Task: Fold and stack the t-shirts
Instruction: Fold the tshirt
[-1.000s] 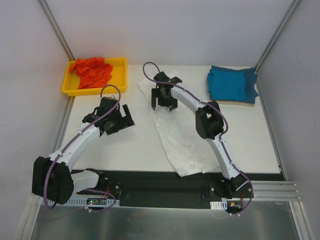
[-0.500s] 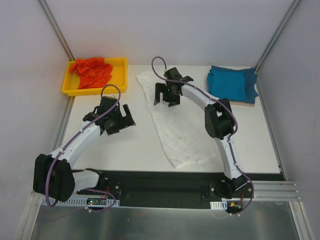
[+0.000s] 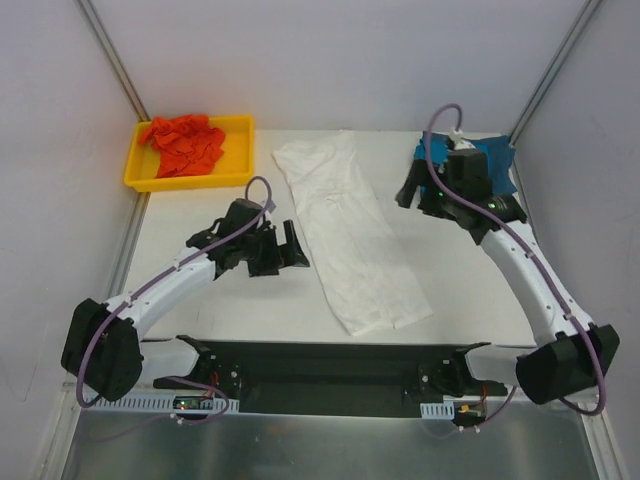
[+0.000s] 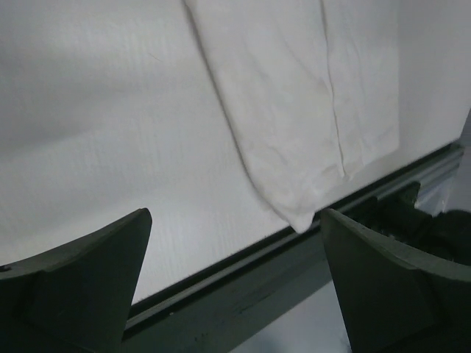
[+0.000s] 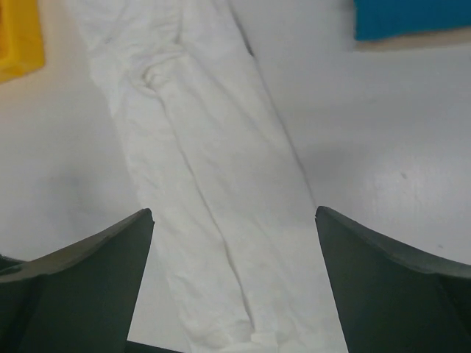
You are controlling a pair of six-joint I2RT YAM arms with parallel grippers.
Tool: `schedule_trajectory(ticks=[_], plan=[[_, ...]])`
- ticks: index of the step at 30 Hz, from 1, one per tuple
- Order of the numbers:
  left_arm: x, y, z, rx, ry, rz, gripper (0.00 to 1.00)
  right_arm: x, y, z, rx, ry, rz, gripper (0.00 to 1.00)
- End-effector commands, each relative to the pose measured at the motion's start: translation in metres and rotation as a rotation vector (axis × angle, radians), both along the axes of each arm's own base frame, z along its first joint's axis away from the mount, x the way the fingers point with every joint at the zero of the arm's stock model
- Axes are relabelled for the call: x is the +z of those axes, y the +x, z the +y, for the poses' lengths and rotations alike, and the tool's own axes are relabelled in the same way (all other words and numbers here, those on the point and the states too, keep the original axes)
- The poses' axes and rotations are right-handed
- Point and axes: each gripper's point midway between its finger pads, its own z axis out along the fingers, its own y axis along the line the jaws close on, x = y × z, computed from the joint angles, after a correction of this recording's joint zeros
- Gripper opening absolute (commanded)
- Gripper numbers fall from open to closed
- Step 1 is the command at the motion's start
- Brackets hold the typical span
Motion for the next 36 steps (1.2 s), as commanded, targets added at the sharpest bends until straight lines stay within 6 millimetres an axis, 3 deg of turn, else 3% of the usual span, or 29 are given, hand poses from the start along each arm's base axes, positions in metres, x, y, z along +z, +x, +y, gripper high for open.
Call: schedule_trajectory(ticks=[1, 5, 9, 11, 14, 17, 21, 25, 29, 31, 36], plan=[[0.003, -0.027, -0.056, -0.173, -0.117, 0.052, 0.99, -0.076, -0.046, -0.043, -0.116, 0.089, 0.247, 0.96], [-0.01, -0.067, -0.094, -0.32, -0.104, 0.116, 0.96, -0.105, -0.079, -0.08, -0.219, 0.08, 0.32, 0.96], [-0.027, -0.092, -0.117, -0.411, -0.082, 0.198, 0.79, -0.115, -0.101, -0.099, -0.266, 0.051, 0.332, 0.96], [-0.026, -0.097, -0.129, -0.432, -0.084, 0.198, 0.73, -0.121, -0.108, -0.104, -0.276, 0.04, 0.344, 0.96], [-0.042, -0.11, -0.146, -0.459, -0.042, 0.239, 0.66, -0.124, -0.115, -0.11, -0.281, 0.024, 0.33, 0.96], [-0.055, -0.107, -0.156, -0.425, -0.014, 0.263, 0.56, -0.128, -0.12, -0.111, -0.275, 0.018, 0.327, 0.96], [-0.067, -0.107, -0.167, -0.399, 0.009, 0.288, 0.5, -0.134, -0.123, -0.109, -0.254, 0.028, 0.331, 0.97], [-0.077, -0.111, -0.17, -0.393, 0.028, 0.321, 0.44, -0.141, -0.126, -0.105, -0.241, 0.042, 0.353, 0.97], [-0.086, -0.112, -0.164, -0.369, 0.055, 0.334, 0.23, -0.153, -0.136, -0.1, -0.23, 0.064, 0.403, 0.97], [-0.091, -0.115, -0.154, -0.355, 0.081, 0.347, 0.05, -0.161, -0.143, -0.098, -0.226, 0.076, 0.438, 0.97], [-0.096, -0.121, -0.134, -0.337, 0.128, 0.335, 0.0, -0.173, -0.158, -0.088, -0.187, 0.112, 0.505, 0.97]])
